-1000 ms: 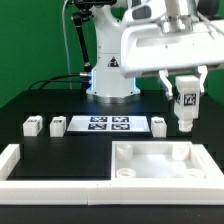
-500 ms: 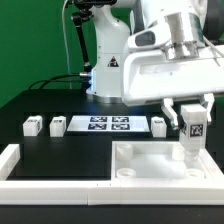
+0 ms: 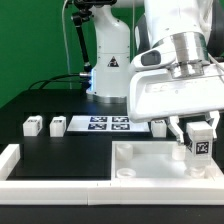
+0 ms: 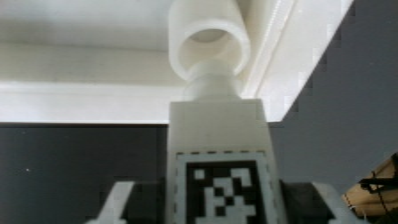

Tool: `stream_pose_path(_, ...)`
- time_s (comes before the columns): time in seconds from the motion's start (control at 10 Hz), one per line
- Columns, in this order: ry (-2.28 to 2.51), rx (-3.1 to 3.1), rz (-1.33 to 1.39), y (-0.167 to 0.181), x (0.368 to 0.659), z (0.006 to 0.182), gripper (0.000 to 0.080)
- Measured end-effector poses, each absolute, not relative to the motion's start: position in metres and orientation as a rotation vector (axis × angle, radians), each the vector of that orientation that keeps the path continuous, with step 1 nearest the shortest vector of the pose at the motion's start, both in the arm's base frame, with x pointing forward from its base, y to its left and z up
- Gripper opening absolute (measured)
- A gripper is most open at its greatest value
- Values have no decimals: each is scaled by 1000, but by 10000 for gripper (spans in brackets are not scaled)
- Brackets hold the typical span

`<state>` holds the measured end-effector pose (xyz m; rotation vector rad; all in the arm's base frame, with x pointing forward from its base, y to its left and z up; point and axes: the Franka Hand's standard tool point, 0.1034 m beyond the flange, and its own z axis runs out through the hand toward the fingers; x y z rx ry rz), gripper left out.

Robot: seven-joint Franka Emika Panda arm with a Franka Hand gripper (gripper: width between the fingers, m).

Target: Assemble square table

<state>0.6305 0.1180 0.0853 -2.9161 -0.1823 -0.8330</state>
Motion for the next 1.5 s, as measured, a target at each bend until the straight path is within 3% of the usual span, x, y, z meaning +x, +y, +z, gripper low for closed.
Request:
stream_pose_path(0.7,-199,-2924,-823,117,617,84,290)
stream_pose_path(1.2,-194,-2928,-809,117,616,68,290)
stream_pose_path(1.5,-192,-2924,-828,117,616,68,290)
